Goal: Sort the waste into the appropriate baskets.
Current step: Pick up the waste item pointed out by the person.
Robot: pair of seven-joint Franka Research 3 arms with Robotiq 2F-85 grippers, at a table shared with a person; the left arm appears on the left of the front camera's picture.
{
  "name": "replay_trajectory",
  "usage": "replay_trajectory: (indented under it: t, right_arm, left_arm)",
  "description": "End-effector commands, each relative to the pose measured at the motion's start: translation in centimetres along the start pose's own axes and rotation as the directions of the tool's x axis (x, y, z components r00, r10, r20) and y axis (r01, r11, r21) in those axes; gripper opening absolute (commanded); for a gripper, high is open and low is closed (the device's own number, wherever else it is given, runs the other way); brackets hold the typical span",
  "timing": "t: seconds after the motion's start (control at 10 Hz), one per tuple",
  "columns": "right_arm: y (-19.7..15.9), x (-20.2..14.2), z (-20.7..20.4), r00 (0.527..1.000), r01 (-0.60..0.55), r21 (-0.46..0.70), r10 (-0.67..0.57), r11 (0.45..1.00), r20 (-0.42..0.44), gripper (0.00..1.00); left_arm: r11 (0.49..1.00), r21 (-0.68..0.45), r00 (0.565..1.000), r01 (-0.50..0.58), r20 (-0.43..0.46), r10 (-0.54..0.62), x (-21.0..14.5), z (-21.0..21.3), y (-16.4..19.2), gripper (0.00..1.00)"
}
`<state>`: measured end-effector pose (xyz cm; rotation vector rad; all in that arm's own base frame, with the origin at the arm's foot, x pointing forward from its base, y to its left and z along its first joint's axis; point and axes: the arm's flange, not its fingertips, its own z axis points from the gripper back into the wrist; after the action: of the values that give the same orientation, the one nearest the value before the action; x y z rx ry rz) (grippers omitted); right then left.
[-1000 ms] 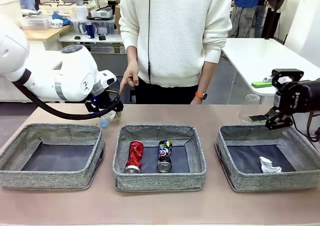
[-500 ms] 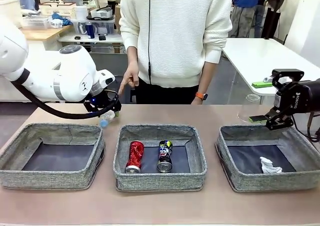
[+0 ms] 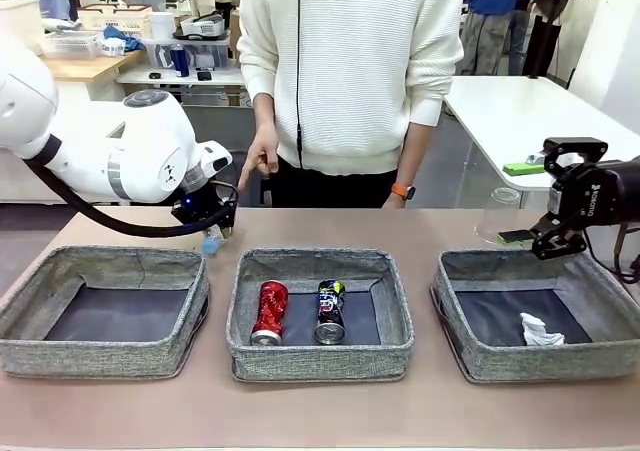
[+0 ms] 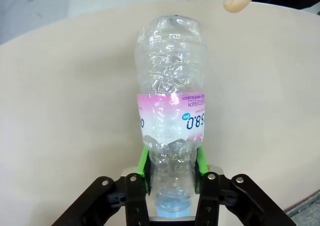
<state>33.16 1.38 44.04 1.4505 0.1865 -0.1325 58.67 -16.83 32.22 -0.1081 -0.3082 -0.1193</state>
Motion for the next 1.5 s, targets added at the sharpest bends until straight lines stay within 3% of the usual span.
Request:
replay_trajectory:
  t: [0.0, 0.5, 0.6, 0.8, 1.0, 1.1, 1.2, 1.3, 1.4]
  right_arm:
    - [0.1, 0.2, -0.2, 1.0, -0.026, 0.017, 0.026, 1.0, 0.0, 1.0]
    - [0.1, 0.2, -0.2, 1.0, -0.026, 0.017, 0.026, 1.0, 0.0, 1.0]
    - [0.1, 0.2, -0.2, 1.0, -0.026, 0.017, 0.026, 1.0, 0.0, 1.0]
    - [0.1, 0.2, -0.2, 1.0, -0.026, 0.017, 0.026, 1.0, 0.0, 1.0]
    - [0.1, 0.2, -0.2, 1.0, -0.026, 0.017, 0.026, 1.0, 0.0, 1.0]
    - [0.1, 0.2, -0.2, 1.0, -0.026, 0.017, 0.026, 1.0, 0.0, 1.0]
    - [0.1, 0.2, -0.2, 1.0, -0.026, 0.017, 0.026, 1.0, 0.0, 1.0]
    - [0.1, 0.2, -0.2, 1.0, -0.026, 0.017, 0.026, 1.0, 0.0, 1.0]
    - [0.1, 0.2, -0.2, 1.0, -0.026, 0.017, 0.026, 1.0, 0.0, 1.0]
  left_arm:
    - [1.0, 0.025, 1.0, -0.006, -0.019, 0.007, -0.2, 0.1, -0.3, 0.0]
    - [0.993, 0.049, 0.994, -0.108, -0.005, 0.108, -0.1, 2.7, 1.4, 0.0]
    - [0.992, -0.021, 0.992, -0.123, -0.039, 0.122, -0.2, 5.2, 2.1, 0.0]
    - [0.979, -0.005, 0.979, -0.205, 0.022, 0.205, -0.8, 14.2, 4.7, 0.0]
    - [0.967, -0.124, 0.974, -0.224, -0.063, 0.217, -6.4, 24.7, 4.7, 0.0]
    - [0.973, -0.164, 0.986, -0.164, -0.042, 0.159, -10.0, 28.7, 4.3, 0.0]
    - [0.982, -0.142, 0.989, -0.122, 0.069, 0.133, -13.8, 32.0, 4.0, 0.0]
    - [0.988, -0.152, 0.99, -0.034, 0.127, 0.054, -17.5, 34.5, 3.9, 0.0]
    - [0.991, -0.128, 0.981, -0.034, 0.183, 0.057, -19.6, 35.5, 3.9, 0.0]
